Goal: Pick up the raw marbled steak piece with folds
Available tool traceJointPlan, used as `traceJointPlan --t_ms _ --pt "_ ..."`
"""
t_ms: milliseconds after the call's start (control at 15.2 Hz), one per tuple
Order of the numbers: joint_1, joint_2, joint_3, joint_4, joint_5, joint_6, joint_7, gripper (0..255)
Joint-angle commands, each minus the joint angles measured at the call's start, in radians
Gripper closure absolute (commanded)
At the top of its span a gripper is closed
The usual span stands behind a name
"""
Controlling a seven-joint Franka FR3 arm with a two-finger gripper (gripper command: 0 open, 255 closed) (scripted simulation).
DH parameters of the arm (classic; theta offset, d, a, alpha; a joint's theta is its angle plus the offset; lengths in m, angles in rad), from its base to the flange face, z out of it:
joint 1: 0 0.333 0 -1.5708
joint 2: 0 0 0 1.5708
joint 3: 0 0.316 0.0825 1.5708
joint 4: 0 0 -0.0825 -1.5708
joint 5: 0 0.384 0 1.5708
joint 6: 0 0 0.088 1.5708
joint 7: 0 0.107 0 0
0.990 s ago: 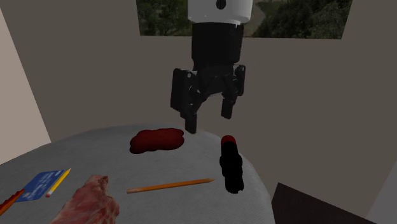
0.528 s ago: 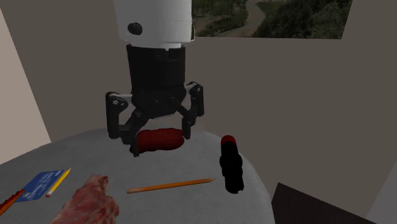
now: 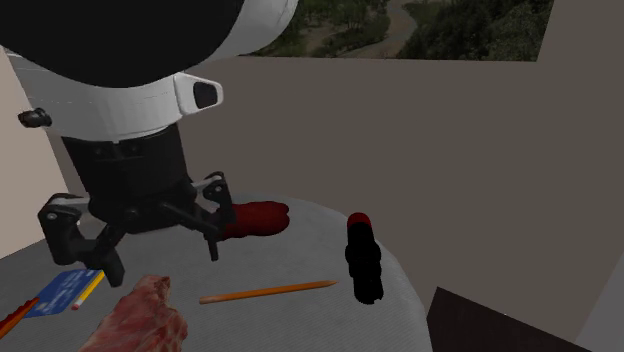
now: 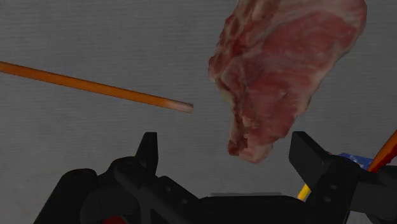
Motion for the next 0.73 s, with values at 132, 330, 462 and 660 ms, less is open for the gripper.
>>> traceJointPlan --t_ms 132,330,462,660 --pt "0.009 0.167 0.041 0.121 -0.149 -0.003 0.191 0" --pt "0.013 0.185 0.037 0.097 -0.168 0.032 0.208 0" --pt "0.015 0.198 0.036 0.082 -0.182 0.055 0.220 0" --pt "0.018 0.216 0.034 0.065 -0.201 0.084 0.238 0"
